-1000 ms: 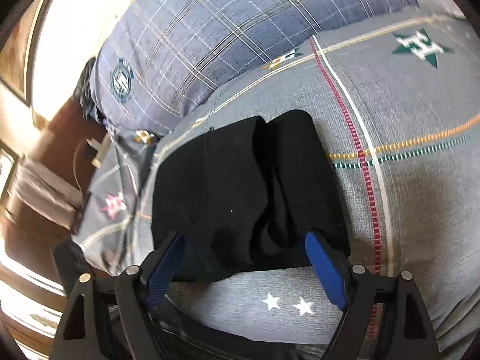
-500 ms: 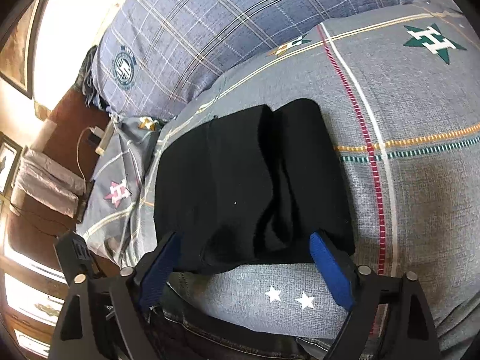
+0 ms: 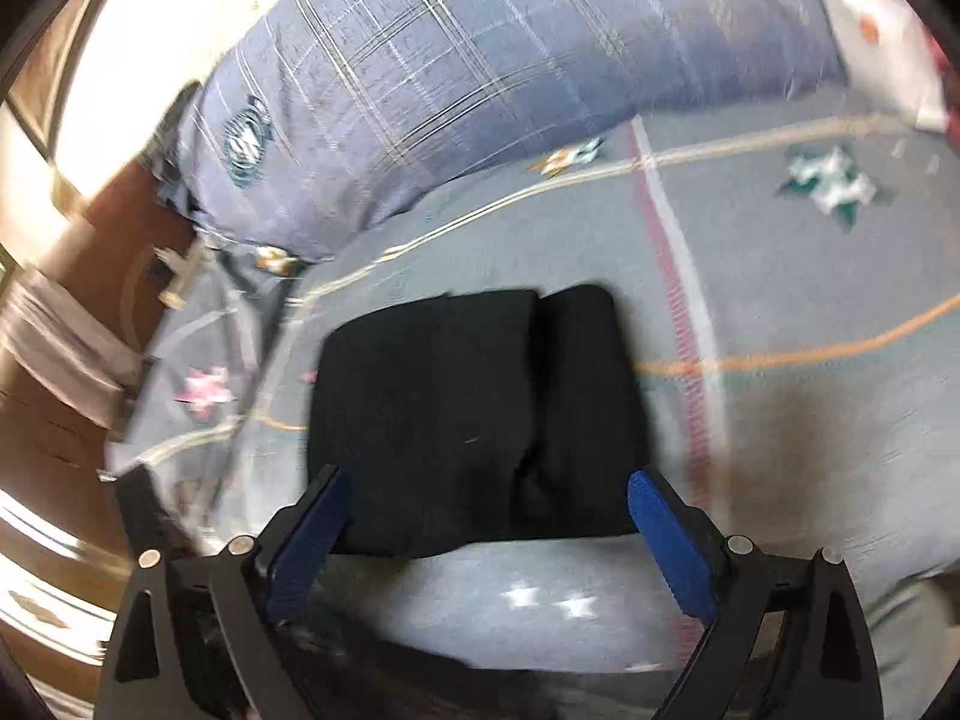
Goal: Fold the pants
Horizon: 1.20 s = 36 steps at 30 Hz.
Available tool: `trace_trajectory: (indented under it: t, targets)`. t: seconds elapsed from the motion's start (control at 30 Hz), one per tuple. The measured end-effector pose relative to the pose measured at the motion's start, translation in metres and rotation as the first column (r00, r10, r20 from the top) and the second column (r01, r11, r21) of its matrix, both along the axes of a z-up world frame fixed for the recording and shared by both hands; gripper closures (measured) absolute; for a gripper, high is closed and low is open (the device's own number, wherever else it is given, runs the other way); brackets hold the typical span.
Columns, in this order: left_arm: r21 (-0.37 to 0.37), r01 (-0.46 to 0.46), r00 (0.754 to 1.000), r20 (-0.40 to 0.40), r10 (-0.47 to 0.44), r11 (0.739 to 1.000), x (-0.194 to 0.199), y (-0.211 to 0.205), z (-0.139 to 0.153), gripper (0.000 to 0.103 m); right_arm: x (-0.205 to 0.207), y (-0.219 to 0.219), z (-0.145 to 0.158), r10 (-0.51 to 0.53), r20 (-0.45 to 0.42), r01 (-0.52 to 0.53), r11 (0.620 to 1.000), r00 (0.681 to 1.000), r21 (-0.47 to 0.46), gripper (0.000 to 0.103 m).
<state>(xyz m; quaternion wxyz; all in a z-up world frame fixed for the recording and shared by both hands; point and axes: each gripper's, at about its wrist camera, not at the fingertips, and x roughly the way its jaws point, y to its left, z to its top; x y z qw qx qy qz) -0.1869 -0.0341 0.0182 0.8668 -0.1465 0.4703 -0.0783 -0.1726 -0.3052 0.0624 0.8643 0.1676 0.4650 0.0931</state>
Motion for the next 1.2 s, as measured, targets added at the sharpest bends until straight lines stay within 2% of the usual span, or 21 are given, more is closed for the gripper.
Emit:
trace_trajectory:
  t: [0.07,0.23,0.3,0.33,0.4,0.47,0.5,0.57,0.63,0.67,0.73,0.77,0.8,0.87,0.93,1.0,1.03,1.07,1.13,1.2]
  targets:
    - [0.0,0.0,1.0,0.0,0.0,1.0,0.0,0.0,0.0,0.014,0.004,0.001,-0.011,-0.015,-0.046,0.013,0.999,0.999,-0.046,0.008]
    - [0.014,0.001,1.0,0.006,-0.002,1.0,0.0,-0.001,0.0,0.014,0.01,0.004,-0.048,0.023,-0.149,-0.024,1.0,0.989,-0.006,0.008]
    - [0.023,0.008,1.0,0.017,-0.008,1.0,-0.001,-0.004,0.002,0.015,0.01,0.006,-0.054,0.027,-0.152,-0.029,1.0,0.988,-0.012,0.01]
    - [0.028,0.018,0.999,0.027,-0.018,0.999,-0.002,-0.006,0.003,0.016,0.01,0.006,-0.054,0.032,-0.144,-0.032,0.999,0.989,-0.001,0.015]
    - [0.023,0.042,0.998,0.045,-0.043,0.999,-0.004,-0.011,0.006,0.032,0.01,0.008,-0.051,0.043,-0.133,-0.046,0.999,0.99,-0.016,0.019]
    - [-0.007,0.093,0.993,0.074,-0.093,0.996,-0.007,-0.016,0.011,0.066,0.008,0.013,-0.046,0.058,-0.116,-0.063,0.997,0.992,-0.042,0.029]
    - [0.004,0.104,0.991,0.088,-0.104,0.995,-0.009,-0.019,0.014,0.066,0.008,0.017,-0.044,0.067,-0.109,-0.075,0.995,0.992,-0.066,0.031]
    - [0.023,0.106,0.989,0.104,-0.108,0.994,-0.01,-0.022,0.016,0.069,0.006,0.021,-0.042,0.074,-0.102,-0.082,0.993,0.992,-0.082,0.042]
    - [-0.008,0.093,0.992,0.092,-0.092,0.996,-0.006,-0.016,0.014,0.07,0.003,0.027,-0.044,0.12,-0.108,-0.121,0.993,0.987,0.001,0.071]
    - [-0.02,0.088,0.993,0.084,-0.086,0.996,-0.005,-0.015,0.013,0.07,0.001,0.031,-0.045,0.116,-0.112,-0.119,0.993,0.987,-0.018,0.072]
    - [-0.01,0.086,0.993,0.082,-0.085,0.996,-0.005,-0.017,0.013,0.068,0.001,0.038,-0.056,0.088,-0.138,-0.104,0.989,0.986,-0.108,0.072]
    - [0.017,0.087,0.992,0.088,-0.088,0.996,-0.006,-0.02,0.014,0.065,-0.001,0.037,-0.056,0.083,-0.12,-0.095,0.99,0.989,-0.106,0.072]
    - [0.046,0.089,0.991,0.097,-0.094,0.995,-0.008,-0.024,0.015,0.065,-0.003,0.036,-0.054,0.085,-0.111,-0.095,0.992,0.99,-0.088,0.071]
    - [0.101,0.079,0.99,0.108,-0.089,0.992,-0.012,-0.027,0.017,0.047,-0.006,0.029,-0.052,0.093,-0.112,-0.095,0.995,0.989,-0.014,0.07]
    - [0.119,0.076,0.991,0.102,-0.088,0.99,-0.012,-0.028,0.016,0.038,-0.012,0.013,-0.049,0.076,-0.101,-0.071,0.996,0.992,0.054,0.067]
    - [0.094,0.071,0.993,0.088,-0.08,0.993,-0.011,-0.023,0.014,0.033,-0.017,-0.002,-0.045,0.051,-0.074,-0.042,0.993,0.996,0.111,0.043]
    - [0.076,0.066,0.994,0.08,-0.072,0.995,-0.011,-0.02,0.013,0.032,-0.02,-0.009,-0.042,0.033,-0.058,-0.024,0.99,0.998,0.142,0.024]
    - [0.058,0.064,0.995,0.077,-0.069,0.996,-0.012,-0.017,0.014,0.032,-0.024,-0.016,-0.039,0.01,-0.047,-0.003,0.988,0.999,0.154,0.02]
    - [0.051,0.059,0.994,0.086,-0.063,0.997,-0.014,-0.015,0.016,0.03,-0.028,-0.024,-0.036,0.004,-0.039,0.003,0.987,0.999,0.163,0.02]
    - [0.093,0.049,0.992,0.11,-0.059,0.994,-0.019,-0.02,0.02,0.026,-0.031,-0.029,-0.032,0.003,-0.037,0.003,0.988,0.999,0.154,0.02]
